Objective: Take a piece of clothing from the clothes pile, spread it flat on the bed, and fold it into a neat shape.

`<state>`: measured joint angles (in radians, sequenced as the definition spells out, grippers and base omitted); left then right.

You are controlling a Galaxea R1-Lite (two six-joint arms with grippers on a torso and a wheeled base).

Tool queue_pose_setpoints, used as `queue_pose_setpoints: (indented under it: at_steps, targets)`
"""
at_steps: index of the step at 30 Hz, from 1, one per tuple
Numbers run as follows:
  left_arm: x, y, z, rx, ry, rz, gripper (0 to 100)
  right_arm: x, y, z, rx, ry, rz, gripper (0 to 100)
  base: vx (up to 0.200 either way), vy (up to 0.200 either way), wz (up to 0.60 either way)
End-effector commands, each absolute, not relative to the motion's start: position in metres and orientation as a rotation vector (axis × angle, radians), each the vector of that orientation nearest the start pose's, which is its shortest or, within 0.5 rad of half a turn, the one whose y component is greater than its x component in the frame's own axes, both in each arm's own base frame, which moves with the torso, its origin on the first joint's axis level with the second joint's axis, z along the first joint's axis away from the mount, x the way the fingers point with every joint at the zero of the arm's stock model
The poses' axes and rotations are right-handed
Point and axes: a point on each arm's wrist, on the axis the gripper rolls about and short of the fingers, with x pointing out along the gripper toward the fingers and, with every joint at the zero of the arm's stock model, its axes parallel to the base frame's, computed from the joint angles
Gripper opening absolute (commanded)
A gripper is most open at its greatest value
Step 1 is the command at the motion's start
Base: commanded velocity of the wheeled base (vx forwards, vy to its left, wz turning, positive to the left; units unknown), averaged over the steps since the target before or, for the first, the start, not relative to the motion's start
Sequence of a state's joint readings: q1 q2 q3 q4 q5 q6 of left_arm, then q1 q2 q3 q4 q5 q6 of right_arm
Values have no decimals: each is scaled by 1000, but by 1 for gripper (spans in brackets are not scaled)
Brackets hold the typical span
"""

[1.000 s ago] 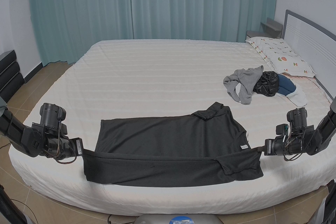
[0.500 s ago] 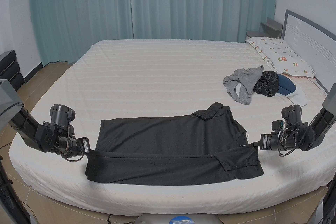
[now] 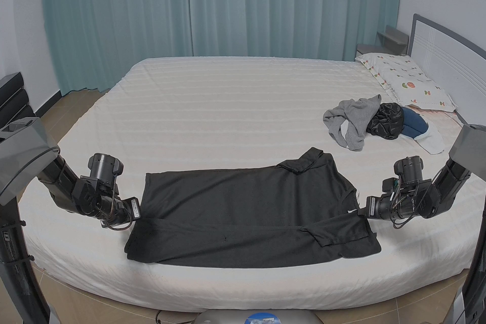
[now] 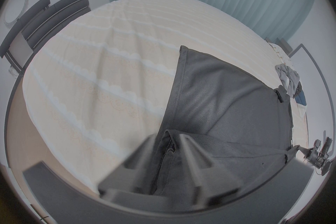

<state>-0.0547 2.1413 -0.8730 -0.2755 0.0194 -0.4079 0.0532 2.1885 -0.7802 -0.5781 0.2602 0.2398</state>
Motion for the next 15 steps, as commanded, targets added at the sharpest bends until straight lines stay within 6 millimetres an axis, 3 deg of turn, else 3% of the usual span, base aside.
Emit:
queue_pose_setpoints:
  at_steps: [1, 6, 11, 13, 15]
  targets:
    - [348, -19, 13, -350, 997, 182, 100, 346, 25, 4, 327, 876, 187, 100, 0, 0, 0]
    - [353, -19, 19, -393, 969, 197, 100, 349, 26, 12, 377, 838, 175, 100, 0, 0, 0]
    - [349, -11, 31, -429, 938, 214, 100, 345, 27, 40, 509, 746, 147, 100, 0, 0, 0]
    - [339, -5, 44, -469, 930, 189, 100, 332, 30, 53, 585, 742, 129, 100, 0, 0, 0]
    - [326, -3, 52, -523, 935, 154, 100, 312, 38, 52, 624, 787, 126, 100, 0, 0, 0]
